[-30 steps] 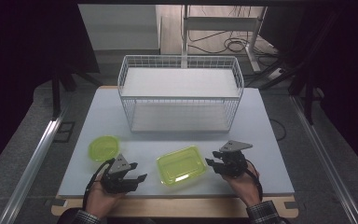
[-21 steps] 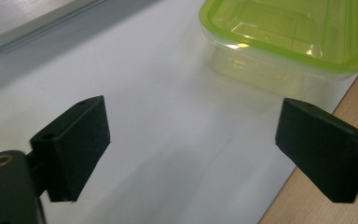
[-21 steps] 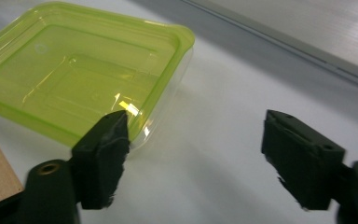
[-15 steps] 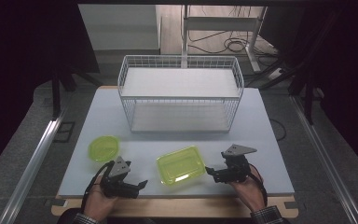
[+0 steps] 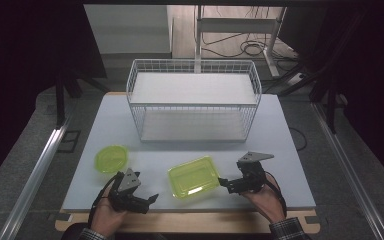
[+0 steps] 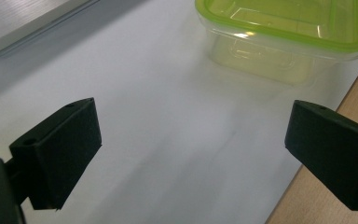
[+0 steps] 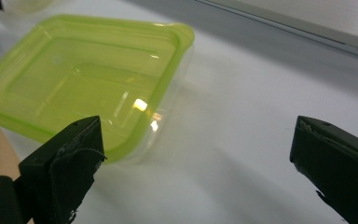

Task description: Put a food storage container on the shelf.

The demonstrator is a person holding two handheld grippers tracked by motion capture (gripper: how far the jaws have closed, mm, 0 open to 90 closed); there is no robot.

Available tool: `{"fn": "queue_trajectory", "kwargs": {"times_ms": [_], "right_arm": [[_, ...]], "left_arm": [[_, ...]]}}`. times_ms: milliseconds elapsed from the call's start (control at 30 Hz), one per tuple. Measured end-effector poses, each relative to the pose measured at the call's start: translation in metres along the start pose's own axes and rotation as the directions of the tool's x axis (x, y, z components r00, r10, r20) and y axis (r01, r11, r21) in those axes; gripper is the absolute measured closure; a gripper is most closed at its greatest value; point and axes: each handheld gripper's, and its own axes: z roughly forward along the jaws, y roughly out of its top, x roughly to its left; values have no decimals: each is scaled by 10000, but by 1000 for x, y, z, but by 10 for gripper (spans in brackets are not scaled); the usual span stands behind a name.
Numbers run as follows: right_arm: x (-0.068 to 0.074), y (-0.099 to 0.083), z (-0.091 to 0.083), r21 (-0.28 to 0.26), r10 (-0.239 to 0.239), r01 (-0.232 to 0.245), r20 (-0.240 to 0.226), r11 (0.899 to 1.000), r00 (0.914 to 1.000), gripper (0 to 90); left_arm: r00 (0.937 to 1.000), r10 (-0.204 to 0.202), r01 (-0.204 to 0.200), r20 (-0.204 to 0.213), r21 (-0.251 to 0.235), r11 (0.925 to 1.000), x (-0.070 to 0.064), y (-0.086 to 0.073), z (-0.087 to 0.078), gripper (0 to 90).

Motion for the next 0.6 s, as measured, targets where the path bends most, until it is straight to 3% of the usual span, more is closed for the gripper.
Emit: {"fn": "queue_trajectory", "kwargs": {"times_ms": [100, 200, 267, 333, 467, 600], "right_arm": [[-1, 5, 3, 622, 455, -444, -165, 9971, 9988, 95], [-3, 9, 7, 687, 616, -598, -251, 9958, 9978, 186], [-7, 14, 9, 674, 850, -809, -591, 9944, 9946, 262], [-11, 19, 13, 611, 1112, -1052, -1057, 9926, 9882, 324], [-15, 26, 24, 977, 1447, -1302, -1599, 9867, 9765, 426], [-22, 27, 36, 1365, 2003, -1743, -2087, 9752, 9573, 494]], "left_arm": [[9999, 158, -158, -34, 141, 9998, -1, 0, 1, 35], [9997, 253, -252, -55, 234, 9994, -1, 0, 3, 36], [9997, 242, -241, -59, 254, 9994, -2, 0, 3, 36], [9996, 278, -276, -80, 274, 9992, -2, 0, 4, 37], [9994, 331, -328, -129, 245, 9992, -3, 0, 4, 38], [9992, 390, -386, -121, 306, 9988, -3, 0, 4, 39]]}}
